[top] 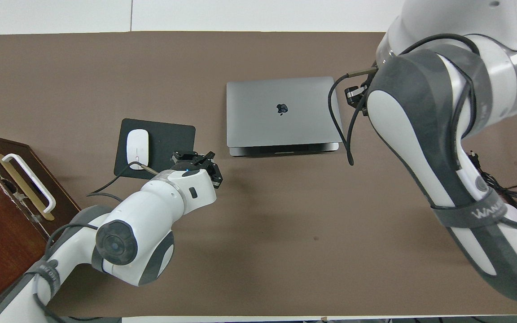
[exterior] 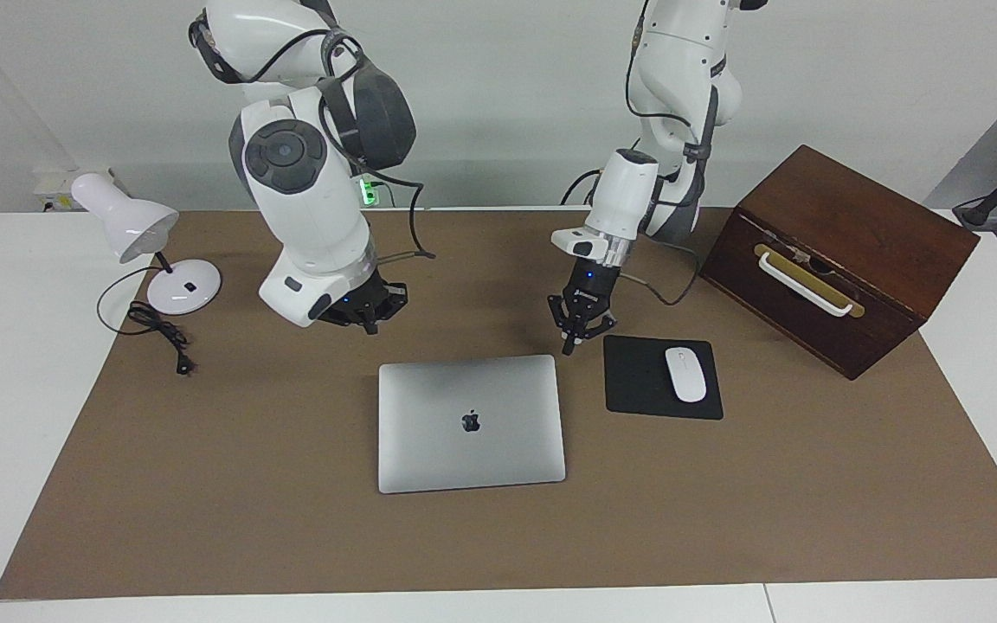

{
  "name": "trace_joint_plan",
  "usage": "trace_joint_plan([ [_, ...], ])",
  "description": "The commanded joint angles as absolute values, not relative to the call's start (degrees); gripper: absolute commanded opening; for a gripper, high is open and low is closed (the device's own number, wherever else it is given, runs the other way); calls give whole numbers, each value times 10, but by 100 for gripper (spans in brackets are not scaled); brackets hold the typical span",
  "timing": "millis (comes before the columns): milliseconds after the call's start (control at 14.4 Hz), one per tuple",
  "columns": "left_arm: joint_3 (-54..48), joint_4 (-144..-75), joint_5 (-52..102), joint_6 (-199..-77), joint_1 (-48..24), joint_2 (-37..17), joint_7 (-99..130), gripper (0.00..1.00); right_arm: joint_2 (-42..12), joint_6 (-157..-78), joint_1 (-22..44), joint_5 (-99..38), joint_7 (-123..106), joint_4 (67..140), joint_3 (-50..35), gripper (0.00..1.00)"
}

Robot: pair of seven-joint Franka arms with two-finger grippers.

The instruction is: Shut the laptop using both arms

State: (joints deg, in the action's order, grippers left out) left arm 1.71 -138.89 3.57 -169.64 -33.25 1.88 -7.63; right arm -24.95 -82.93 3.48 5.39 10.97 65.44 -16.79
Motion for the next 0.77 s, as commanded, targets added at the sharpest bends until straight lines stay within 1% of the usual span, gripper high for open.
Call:
trace_joint_plan([
  [0,18,-1365,30,-1541,-303,99,-72,0,-180,-835,-3,55,78,741,-178,29],
  [139,18,-1316,30,-1431,-280,122,-70,0,-164,-835,-11,54,77,760,-178,79],
  [209,18,-1282,31,-1376,-270,122,-67,0,-160,-834,-12,54,76,763,-178,87],
  [348,18,-1218,31,-1260,-232,118,-62,0,-159,-834,-12,55,73,760,-178,88],
  [418,19,-1197,31,-1226,-217,120,-64,0,-159,-836,-11,56,71,759,-178,100],
  [557,18,-1152,30,-1162,-171,120,-70,0,-159,-840,-11,56,71,759,-178,100],
  [696,18,-1115,29,-1110,-147,118,-73,11,-151,-837,-12,56,70,760,-178,100],
])
